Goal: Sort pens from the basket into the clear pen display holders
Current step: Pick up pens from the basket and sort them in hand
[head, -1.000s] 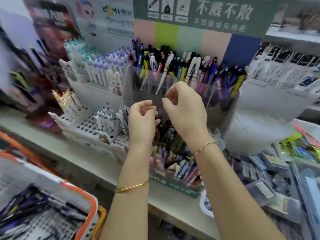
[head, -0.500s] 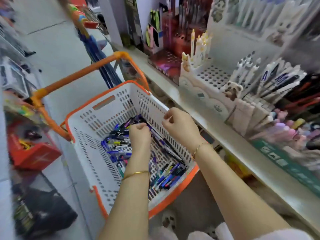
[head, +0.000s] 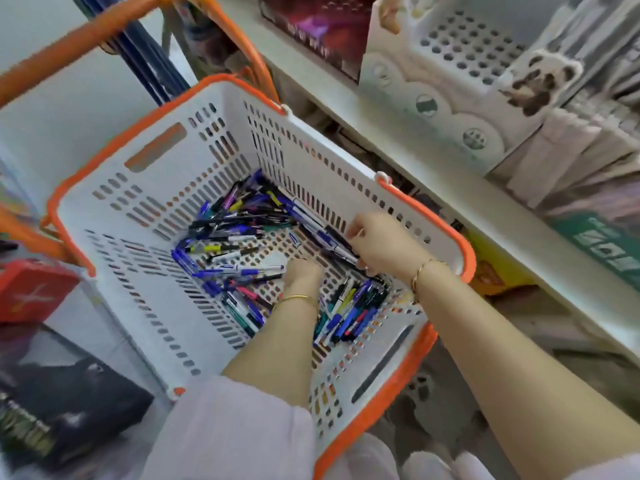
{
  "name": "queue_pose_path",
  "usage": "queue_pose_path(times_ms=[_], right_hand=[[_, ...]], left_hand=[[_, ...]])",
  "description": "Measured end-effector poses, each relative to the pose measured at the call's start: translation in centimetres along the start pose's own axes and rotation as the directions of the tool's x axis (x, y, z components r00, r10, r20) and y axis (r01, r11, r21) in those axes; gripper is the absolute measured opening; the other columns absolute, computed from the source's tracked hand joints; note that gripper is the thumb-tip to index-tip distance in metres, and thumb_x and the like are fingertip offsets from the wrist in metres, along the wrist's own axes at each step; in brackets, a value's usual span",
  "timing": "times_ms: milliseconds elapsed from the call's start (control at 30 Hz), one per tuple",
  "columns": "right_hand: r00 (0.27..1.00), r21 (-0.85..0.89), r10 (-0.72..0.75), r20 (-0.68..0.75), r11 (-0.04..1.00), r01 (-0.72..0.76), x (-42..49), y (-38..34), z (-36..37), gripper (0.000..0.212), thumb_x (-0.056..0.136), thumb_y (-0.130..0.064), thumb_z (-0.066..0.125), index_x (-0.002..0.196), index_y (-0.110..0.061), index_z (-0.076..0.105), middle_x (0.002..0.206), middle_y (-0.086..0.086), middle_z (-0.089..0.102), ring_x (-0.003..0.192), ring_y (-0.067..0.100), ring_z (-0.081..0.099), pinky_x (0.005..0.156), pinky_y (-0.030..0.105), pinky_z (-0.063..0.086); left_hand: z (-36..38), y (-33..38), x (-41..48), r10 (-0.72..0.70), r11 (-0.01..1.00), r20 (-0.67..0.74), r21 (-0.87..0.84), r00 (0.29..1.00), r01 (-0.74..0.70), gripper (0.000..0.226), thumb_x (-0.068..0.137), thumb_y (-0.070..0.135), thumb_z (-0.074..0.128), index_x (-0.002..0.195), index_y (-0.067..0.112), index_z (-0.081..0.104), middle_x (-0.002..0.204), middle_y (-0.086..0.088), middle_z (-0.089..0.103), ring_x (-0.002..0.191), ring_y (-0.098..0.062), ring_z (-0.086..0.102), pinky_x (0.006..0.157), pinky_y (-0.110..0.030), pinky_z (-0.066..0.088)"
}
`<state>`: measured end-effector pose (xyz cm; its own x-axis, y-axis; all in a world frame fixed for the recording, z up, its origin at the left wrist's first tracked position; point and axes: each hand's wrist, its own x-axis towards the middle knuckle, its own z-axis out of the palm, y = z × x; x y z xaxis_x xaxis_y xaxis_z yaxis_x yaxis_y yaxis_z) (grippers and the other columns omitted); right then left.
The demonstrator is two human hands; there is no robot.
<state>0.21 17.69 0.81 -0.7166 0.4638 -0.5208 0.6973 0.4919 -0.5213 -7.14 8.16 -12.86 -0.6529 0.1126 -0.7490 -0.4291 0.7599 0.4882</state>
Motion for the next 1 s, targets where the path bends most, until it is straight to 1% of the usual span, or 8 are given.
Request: queue_pose_path(times_ms=[67,200,300,433,567,667,867,1000], right_hand=[[1.000,0.021,0.011,0.001,1.000,-0.011,0.3,0.2,0.2,0.024,0.093,0.002,0.043,0.109,-0.007,0.059,0.107,0.011,0.059,0.094,0.028,0.063,0.083,0.042,0.056],[1.000,0.101,0.009,-0.023,0.995,-0.007,0.4,0.7,0.5,0.022,0.095,-0.003,0.042,0.104,-0.009,0.061,0.100,0.006,0.058,0.091,0.026,0.064,0.079,0.042,0.057],[1.000,0.123,0.019,-0.018,0.992,-0.017,0.3,1.3,0.4,0.023,0.096,-0.004,0.042,0.106,-0.009,0.061,0.100,0.005,0.057,0.090,0.025,0.065,0.079,0.041,0.057],[0.997,0.128,0.040,-0.063,0.991,-0.032,0.1,2.1,0.2,0.024,0.095,-0.002,0.041,0.107,-0.009,0.061,0.100,0.008,0.061,0.089,0.025,0.064,0.078,0.040,0.058],[0.996,0.139,0.041,-0.080,0.990,-0.029,0.1,2.5,0.0,0.023,0.095,-0.003,0.042,0.105,-0.010,0.061,0.099,0.008,0.062,0.088,0.025,0.064,0.076,0.041,0.058],[0.996,0.155,0.049,-0.074,0.987,-0.037,0.1,2.6,-0.1,0.021,0.096,-0.005,0.044,0.107,-0.012,0.060,0.100,0.008,0.062,0.089,0.025,0.064,0.077,0.042,0.057],[0.992,0.223,0.059,-0.114,0.974,-0.032,-0.1,2.9,-0.5,0.021,0.098,-0.011,0.044,0.109,-0.010,0.062,0.098,0.008,0.063,0.083,0.023,0.065,0.072,0.040,0.058],[0.992,0.239,0.046,-0.120,0.971,-0.017,0.0,2.6,-0.5,0.020,0.098,-0.011,0.045,0.108,-0.009,0.062,0.098,0.008,0.063,0.087,0.023,0.065,0.077,0.039,0.057]], left_hand=[[1.0,-0.8,0.5,-0.068,0.995,0.045,0.079,0.997,0.064,0.041,0.100,0.015,0.045,0.137,-0.001,0.047,0.131,-0.016,0.056,0.097,-0.021,0.053,0.080,-0.029,0.044],[2.5,-1.4,1.0,-0.108,0.993,-0.060,0.041,0.992,0.110,0.051,0.095,0.008,0.051,0.143,0.000,0.034,0.139,-0.018,0.049,0.124,-0.033,0.051,0.097,-0.036,0.045],[3.2,-1.6,1.2,-0.023,0.999,-0.099,0.046,0.995,0.028,0.046,0.096,0.006,0.048,0.140,0.000,0.035,0.134,-0.020,0.050,0.120,-0.034,0.051,0.093,-0.035,0.044],[3.4,0.2,2.0,-0.026,0.999,-0.102,-0.035,0.994,0.023,0.036,0.102,0.008,0.040,0.136,-0.003,0.045,0.133,-0.018,0.055,0.118,-0.031,0.056,0.052,-0.014,0.042],[3.1,2.9,3.4,-0.129,0.960,-0.073,-0.259,0.989,0.106,0.050,0.091,0.024,0.059,0.132,-0.002,0.046,0.126,-0.017,0.058,0.111,-0.036,0.059,0.092,-0.042,0.052],[4.0,3.6,4.5,-0.119,0.954,-0.058,-0.282,0.991,0.098,0.074,0.078,0.046,0.069,0.134,0.003,0.044,0.124,-0.015,0.058,0.105,-0.035,0.062,0.087,-0.046,0.055],[4.0,4.9,5.4,-0.139,0.945,0.034,-0.293,0.990,0.143,0.050,0.090,0.030,0.065,0.131,0.004,0.052,0.124,-0.013,0.061,0.107,-0.030,0.062,0.083,-0.033,0.052],[4.1,4.4,6.3,-0.207,0.863,0.220,-0.417,0.953,0.284,0.036,0.084,0.031,0.067,0.114,0.011,0.062,0.101,-0.011,0.070,0.075,-0.027,0.069,0.058,-0.035,0.056]])
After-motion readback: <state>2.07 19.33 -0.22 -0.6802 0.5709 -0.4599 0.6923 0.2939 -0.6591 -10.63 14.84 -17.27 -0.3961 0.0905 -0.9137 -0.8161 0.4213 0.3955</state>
